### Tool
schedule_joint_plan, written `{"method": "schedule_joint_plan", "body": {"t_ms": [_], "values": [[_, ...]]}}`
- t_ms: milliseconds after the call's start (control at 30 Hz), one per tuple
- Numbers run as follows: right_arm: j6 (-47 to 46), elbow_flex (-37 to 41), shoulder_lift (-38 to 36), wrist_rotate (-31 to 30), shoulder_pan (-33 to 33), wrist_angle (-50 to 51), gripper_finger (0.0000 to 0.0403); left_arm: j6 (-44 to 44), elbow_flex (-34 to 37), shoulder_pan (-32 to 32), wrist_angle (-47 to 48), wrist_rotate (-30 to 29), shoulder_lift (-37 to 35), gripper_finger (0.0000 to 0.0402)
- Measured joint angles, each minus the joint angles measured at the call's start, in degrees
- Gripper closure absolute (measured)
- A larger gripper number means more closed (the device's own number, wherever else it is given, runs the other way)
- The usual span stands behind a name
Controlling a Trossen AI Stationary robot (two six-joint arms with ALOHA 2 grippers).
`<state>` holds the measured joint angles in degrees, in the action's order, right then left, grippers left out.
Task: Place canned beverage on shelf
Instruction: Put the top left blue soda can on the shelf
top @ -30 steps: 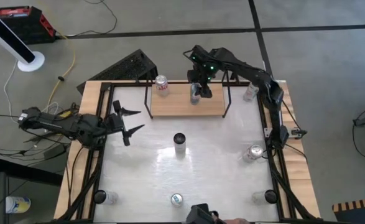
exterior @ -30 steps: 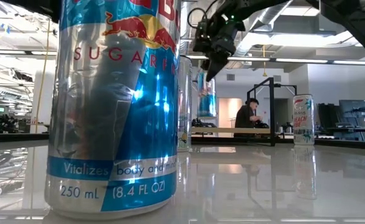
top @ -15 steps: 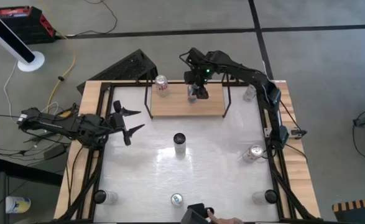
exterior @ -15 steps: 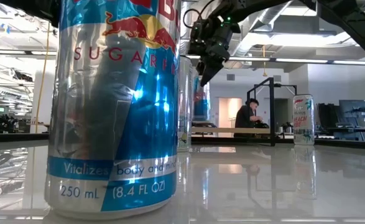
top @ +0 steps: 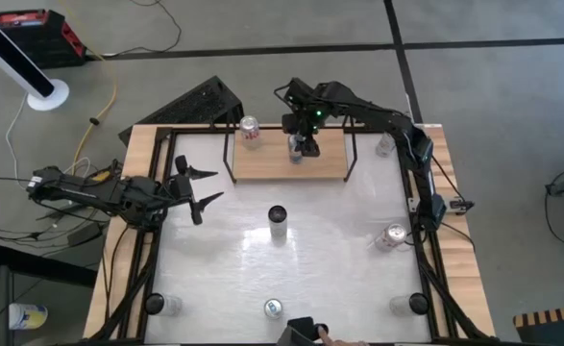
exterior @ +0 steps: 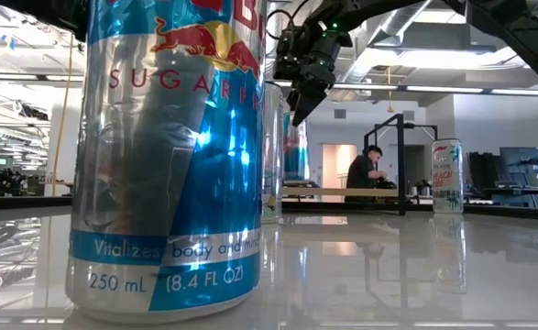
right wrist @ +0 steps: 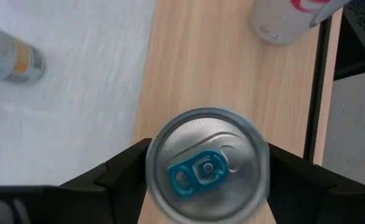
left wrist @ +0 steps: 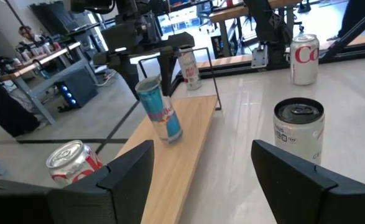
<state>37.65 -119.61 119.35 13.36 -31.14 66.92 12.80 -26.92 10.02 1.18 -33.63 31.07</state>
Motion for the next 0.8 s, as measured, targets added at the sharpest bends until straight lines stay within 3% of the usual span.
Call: {"method": "schedule_joint_plan", "body": {"t_ms": [800], "values": [[-0.29, -0.22, -2.92, -0.26, 0.29, -2.49, 0.0103, -0.02, 0.0, 0.0, 2.33, 0.33, 0.0, 0.0145]]}}
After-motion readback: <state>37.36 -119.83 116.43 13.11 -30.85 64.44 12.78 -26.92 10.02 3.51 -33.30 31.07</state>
